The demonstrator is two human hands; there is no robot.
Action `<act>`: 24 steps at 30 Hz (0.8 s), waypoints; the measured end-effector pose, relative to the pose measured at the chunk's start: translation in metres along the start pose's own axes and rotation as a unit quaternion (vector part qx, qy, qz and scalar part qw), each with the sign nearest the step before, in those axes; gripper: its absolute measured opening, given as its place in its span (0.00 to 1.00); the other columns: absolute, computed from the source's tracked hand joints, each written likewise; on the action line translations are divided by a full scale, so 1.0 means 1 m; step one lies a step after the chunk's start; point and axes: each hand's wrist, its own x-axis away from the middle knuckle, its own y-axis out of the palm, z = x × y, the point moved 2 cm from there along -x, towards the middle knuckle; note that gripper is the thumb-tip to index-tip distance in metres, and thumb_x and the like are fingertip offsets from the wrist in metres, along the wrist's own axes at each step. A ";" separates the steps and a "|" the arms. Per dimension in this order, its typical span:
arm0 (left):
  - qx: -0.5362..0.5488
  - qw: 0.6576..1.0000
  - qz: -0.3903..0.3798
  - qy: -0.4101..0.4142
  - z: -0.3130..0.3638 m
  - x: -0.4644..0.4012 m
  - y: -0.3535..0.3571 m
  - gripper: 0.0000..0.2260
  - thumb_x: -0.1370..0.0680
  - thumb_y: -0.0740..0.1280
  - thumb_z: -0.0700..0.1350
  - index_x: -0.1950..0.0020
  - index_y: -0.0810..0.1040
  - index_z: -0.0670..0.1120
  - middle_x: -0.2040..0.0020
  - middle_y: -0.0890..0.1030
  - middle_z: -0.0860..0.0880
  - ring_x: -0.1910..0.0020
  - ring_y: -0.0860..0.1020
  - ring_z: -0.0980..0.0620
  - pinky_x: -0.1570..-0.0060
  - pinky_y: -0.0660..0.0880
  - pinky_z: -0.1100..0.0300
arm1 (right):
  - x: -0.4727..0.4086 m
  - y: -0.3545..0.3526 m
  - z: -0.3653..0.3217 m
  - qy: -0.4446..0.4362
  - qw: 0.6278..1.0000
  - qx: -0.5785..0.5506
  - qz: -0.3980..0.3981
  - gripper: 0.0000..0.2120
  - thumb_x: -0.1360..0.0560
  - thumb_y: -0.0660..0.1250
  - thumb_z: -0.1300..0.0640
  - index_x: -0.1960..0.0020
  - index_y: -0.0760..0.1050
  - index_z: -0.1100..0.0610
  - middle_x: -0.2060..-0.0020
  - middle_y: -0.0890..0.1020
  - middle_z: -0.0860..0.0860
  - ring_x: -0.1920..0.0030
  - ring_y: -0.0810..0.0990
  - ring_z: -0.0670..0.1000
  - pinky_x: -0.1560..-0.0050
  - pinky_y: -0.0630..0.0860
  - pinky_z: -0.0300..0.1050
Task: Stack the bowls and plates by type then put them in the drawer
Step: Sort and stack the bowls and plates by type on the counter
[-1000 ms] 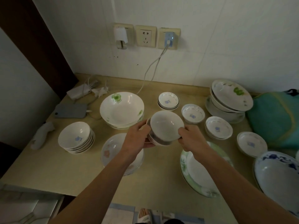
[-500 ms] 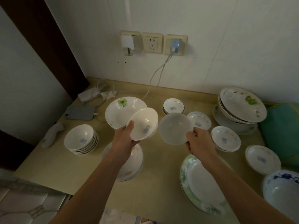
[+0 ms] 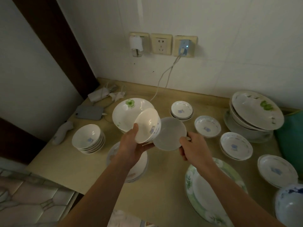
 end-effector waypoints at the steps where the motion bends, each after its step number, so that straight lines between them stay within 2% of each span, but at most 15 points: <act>1: -0.006 1.000 0.023 0.004 0.004 0.003 -0.004 0.16 0.18 0.65 0.51 0.35 0.76 0.42 0.40 0.82 0.38 0.46 0.84 0.36 0.60 0.82 0.43 | -0.002 0.005 -0.002 0.000 1.000 0.006 -0.014 0.08 0.23 0.61 0.61 0.55 0.79 0.56 0.77 0.77 0.49 0.77 0.72 0.46 0.73 0.72 0.40; 5: -0.038 0.994 0.094 0.048 0.026 0.015 -0.032 0.18 0.18 0.65 0.53 0.35 0.77 0.43 0.44 0.84 0.40 0.50 0.85 0.40 0.61 0.83 0.44 | -0.007 0.040 -0.020 -0.036 0.995 0.044 -0.085 0.10 0.21 0.61 0.58 0.55 0.80 0.51 0.76 0.80 0.50 0.77 0.75 0.44 0.72 0.74 0.39; 8: -0.038 0.985 0.145 0.079 0.047 0.025 -0.065 0.13 0.18 0.64 0.53 0.40 0.78 0.47 0.45 0.83 0.43 0.49 0.84 0.41 0.63 0.83 0.46 | -0.007 0.080 -0.040 -0.058 0.990 0.044 -0.122 0.10 0.20 0.60 0.59 0.53 0.79 0.51 0.76 0.80 0.51 0.78 0.76 0.45 0.76 0.73 0.37; 12: 0.010 0.974 0.187 0.131 0.085 0.031 -0.119 0.15 0.17 0.62 0.54 0.35 0.75 0.46 0.42 0.81 0.43 0.47 0.84 0.40 0.57 0.84 0.45 | -0.006 0.127 -0.059 -0.042 0.989 0.031 -0.136 0.09 0.21 0.59 0.61 0.54 0.78 0.59 0.75 0.79 0.53 0.77 0.75 0.48 0.75 0.74 0.41; 14: 0.008 0.959 0.236 0.156 0.107 0.028 -0.150 0.18 0.16 0.61 0.53 0.32 0.74 0.43 0.38 0.79 0.42 0.43 0.82 0.40 0.47 0.82 0.44 | -0.008 0.144 -0.067 -0.037 0.991 0.029 -0.122 0.09 0.22 0.59 0.61 0.56 0.77 0.62 0.75 0.78 0.54 0.78 0.74 0.48 0.75 0.73 0.41; 16: -0.046 0.934 0.310 0.169 0.125 0.020 -0.180 0.20 0.16 0.61 0.52 0.30 0.74 0.40 0.36 0.77 0.40 0.40 0.78 0.41 0.43 0.79 0.46 | -0.011 0.158 -0.074 -0.035 0.994 0.033 -0.093 0.10 0.22 0.59 0.61 0.56 0.77 0.63 0.75 0.79 0.53 0.79 0.74 0.47 0.76 0.71 0.40; 19: -0.172 0.893 0.371 0.185 0.139 0.003 -0.210 0.20 0.16 0.60 0.51 0.33 0.77 0.37 0.44 0.79 0.39 0.48 0.76 0.43 0.55 0.75 0.54 | -0.016 0.177 -0.085 -0.022 0.998 0.015 -0.055 0.09 0.22 0.60 0.61 0.56 0.78 0.61 0.74 0.78 0.54 0.79 0.73 0.46 0.77 0.70 0.39; 21: -0.233 0.881 0.361 0.197 0.142 -0.009 -0.219 0.19 0.15 0.59 0.49 0.35 0.78 0.37 0.49 0.79 0.41 0.50 0.76 0.44 0.58 0.71 0.57 | -0.020 0.187 -0.091 -0.013 0.999 -0.009 -0.043 0.09 0.22 0.59 0.62 0.56 0.78 0.61 0.74 0.77 0.53 0.80 0.72 0.44 0.78 0.70 0.37; 24: -0.339 0.864 0.319 0.193 0.141 -0.024 -0.225 0.19 0.15 0.58 0.50 0.39 0.80 0.38 0.53 0.79 0.43 0.56 0.78 0.46 0.60 0.71 0.57 | -0.022 0.196 -0.097 -0.003 0.999 -0.040 -0.031 0.09 0.23 0.59 0.63 0.59 0.76 0.59 0.76 0.76 0.50 0.81 0.70 0.43 0.79 0.68 0.35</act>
